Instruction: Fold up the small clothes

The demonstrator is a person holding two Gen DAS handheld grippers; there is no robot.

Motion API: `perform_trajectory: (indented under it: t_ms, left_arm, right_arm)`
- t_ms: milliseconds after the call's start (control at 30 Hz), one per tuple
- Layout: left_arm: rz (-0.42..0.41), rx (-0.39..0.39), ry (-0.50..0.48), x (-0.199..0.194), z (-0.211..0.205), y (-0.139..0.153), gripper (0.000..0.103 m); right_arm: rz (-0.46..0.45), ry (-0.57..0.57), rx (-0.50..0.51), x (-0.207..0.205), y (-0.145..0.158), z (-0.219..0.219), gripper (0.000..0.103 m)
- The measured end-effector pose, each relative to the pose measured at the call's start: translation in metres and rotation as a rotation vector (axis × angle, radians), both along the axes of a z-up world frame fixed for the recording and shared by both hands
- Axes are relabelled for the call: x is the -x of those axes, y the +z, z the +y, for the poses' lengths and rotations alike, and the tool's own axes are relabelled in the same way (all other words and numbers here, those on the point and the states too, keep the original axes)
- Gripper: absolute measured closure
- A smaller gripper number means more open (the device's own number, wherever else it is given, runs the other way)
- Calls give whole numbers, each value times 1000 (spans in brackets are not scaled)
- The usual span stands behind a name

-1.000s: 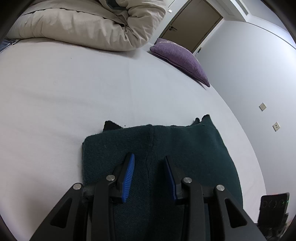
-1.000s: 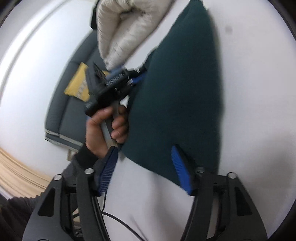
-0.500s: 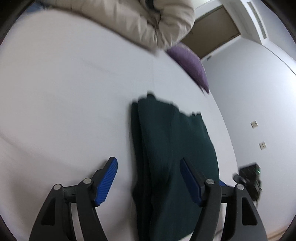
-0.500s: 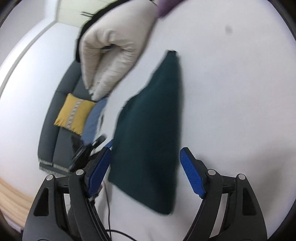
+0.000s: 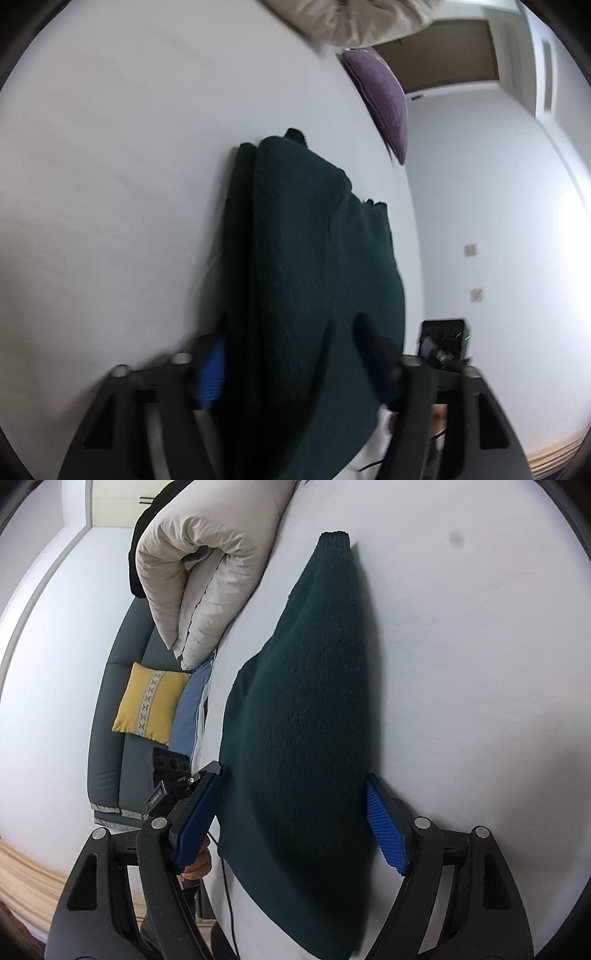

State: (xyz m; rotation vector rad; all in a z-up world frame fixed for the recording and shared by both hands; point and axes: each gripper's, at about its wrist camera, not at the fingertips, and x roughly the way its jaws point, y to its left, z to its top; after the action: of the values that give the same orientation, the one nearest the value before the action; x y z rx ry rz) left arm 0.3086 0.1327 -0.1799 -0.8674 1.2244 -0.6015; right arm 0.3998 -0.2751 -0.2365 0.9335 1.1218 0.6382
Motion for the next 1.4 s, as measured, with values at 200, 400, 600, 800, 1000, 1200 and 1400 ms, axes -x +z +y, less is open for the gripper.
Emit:
perform_trajectory:
  t_ms: [200, 400, 600, 800, 1000, 1200, 1400]
  left_arm:
    - [12, -1, 6, -3, -12, -9, 74]
    - [-17, -84, 12, 4, -22, 11, 77]
    - [-114, -142, -30, 36, -37, 63, 78]
    - [-209, -157, -73, 108, -41, 111, 78]
    - [-232, -190, -129, 196, -52, 113, 77]
    - [-176, -198, -158, 233, -67, 65, 77]
    - [-100, -152, -104, 235, -63, 14, 74]
  right_arm:
    - [16, 30, 86, -12, 1, 20, 36]
    - [16, 18, 201, -10, 10, 28, 57]
    - [-60, 21, 307, 13, 54, 40, 63]
    - [-131, 19, 245, 77, 103, 40, 64]
    - [-159, 16, 207, 176, 117, 34, 64]
    - [-125, 5, 186, 261, 92, 18, 64]
    - [-4, -63, 78, 277, 12, -8, 64]
